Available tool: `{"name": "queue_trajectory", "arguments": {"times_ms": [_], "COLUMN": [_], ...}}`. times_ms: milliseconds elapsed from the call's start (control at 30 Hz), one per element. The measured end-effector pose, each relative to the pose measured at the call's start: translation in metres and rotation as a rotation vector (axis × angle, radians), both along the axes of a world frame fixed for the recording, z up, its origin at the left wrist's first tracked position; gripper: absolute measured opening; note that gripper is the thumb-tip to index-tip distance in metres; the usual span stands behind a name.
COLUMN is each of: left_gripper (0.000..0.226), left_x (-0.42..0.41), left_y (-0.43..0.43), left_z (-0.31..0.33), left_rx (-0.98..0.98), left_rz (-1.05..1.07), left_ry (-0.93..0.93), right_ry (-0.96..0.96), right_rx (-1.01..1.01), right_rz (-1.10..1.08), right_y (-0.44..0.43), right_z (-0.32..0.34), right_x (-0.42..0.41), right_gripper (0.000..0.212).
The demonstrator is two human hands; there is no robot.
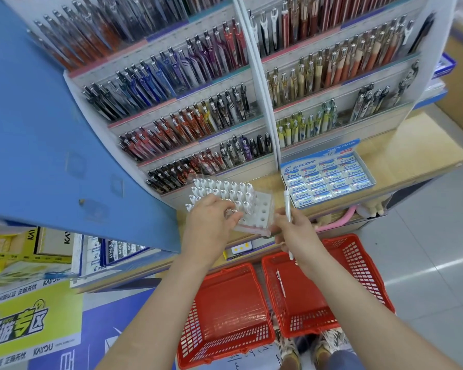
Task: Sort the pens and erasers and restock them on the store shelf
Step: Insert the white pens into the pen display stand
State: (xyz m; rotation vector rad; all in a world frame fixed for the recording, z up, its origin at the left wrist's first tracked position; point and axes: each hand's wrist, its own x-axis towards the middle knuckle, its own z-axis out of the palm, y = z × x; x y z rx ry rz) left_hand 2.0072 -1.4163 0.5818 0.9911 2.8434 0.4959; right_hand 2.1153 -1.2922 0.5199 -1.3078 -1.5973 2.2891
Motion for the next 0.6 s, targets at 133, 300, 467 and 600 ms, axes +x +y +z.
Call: {"name": "queue_trajectory", "arguments": {"times_ms": [133,300,467,600], "left_gripper": [0.026,0.013,0.011,0.018], "left_x": [0.007,0.011,0.014,0.015], "left_y": [0.004,0.019,0.021,0.016], "left_z": [0.022,0.039,0.045,0.051], "left_rx": [0.179,0.417,0.543,0.594], "left_rz": [0.11,0.165,0.179,0.171], "left_ry": [-0.096,-0.619,-0.867,-0.942], "right_ry": [0.146,0.318,0.423,0.423], "right_rx": [0.0,-0.17,-0.267,-0.274], "right_rz": [0.004,0.245,0.358,0.388], "right_y": [0.01,0.026,0.027,0.027], "right_z": [0.014,0.042,0.052,0.053], "right_x": [0.014,0.026,0.026,0.026], "right_gripper": [0.022,0.027,0.028,0.022]}}
